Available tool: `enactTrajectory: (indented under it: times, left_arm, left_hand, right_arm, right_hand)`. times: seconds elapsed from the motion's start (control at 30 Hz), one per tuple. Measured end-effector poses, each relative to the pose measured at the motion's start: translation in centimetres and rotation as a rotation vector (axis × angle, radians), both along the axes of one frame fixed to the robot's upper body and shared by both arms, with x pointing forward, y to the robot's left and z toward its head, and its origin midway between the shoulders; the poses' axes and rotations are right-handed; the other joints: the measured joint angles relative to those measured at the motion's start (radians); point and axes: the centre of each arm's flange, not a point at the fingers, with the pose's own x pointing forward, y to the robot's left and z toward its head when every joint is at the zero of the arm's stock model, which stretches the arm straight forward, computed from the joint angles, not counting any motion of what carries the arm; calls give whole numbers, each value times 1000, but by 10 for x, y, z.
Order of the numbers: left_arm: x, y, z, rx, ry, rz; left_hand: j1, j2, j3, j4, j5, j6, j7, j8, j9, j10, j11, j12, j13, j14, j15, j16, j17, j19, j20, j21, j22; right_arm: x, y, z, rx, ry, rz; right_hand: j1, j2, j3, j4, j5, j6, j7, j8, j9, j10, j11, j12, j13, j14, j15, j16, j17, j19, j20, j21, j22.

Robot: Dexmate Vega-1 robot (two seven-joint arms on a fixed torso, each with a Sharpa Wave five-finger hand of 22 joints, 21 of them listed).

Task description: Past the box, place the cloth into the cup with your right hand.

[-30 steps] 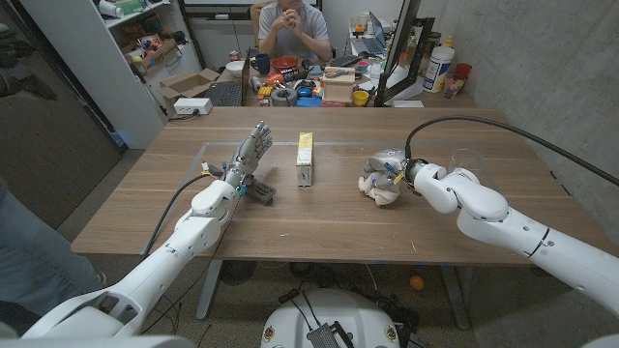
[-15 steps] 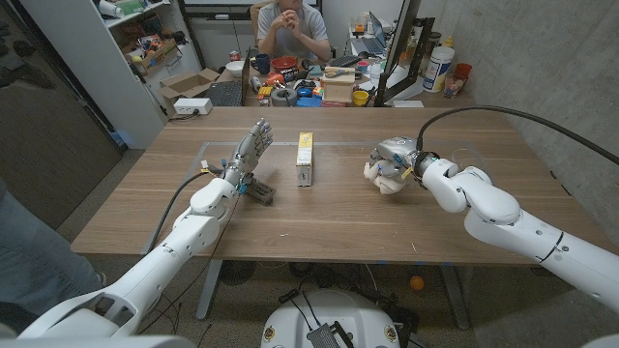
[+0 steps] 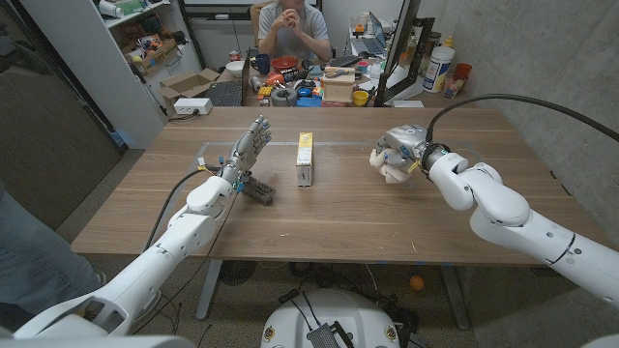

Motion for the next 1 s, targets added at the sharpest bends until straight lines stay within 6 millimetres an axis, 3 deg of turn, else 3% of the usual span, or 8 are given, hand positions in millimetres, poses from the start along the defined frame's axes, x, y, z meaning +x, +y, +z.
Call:
enactTrajectory:
  times: [0.27, 1.0]
  left_arm:
    - [0, 1, 0, 2, 4, 6]
    - [-9, 5, 2, 18, -8, 13]
  left_hand:
    - [4, 4, -3, -3, 0, 0, 0, 0, 0, 0, 0, 0, 0, 0, 0, 0, 0, 0, 0, 0, 0]
    - [4, 4, -7, 1, 0, 0, 0, 0, 0, 0, 0, 0, 0, 0, 0, 0, 0, 0, 0, 0, 0]
  right_arm:
    - [-6, -1, 10, 7, -25, 0]
    - [-15, -29, 43, 109, -153, -72]
  right_hand:
    - [0, 0, -10, 2, -1, 0, 0, 0, -3, -2, -2, 8, 6, 3, -10, -5, 7, -5, 6, 14, 0]
    - [0, 0, -26, 7, -5, 7, -8, -5, -12, -2, -9, 8, 37, 9, -16, -8, 3, -23, 16, 35, 0]
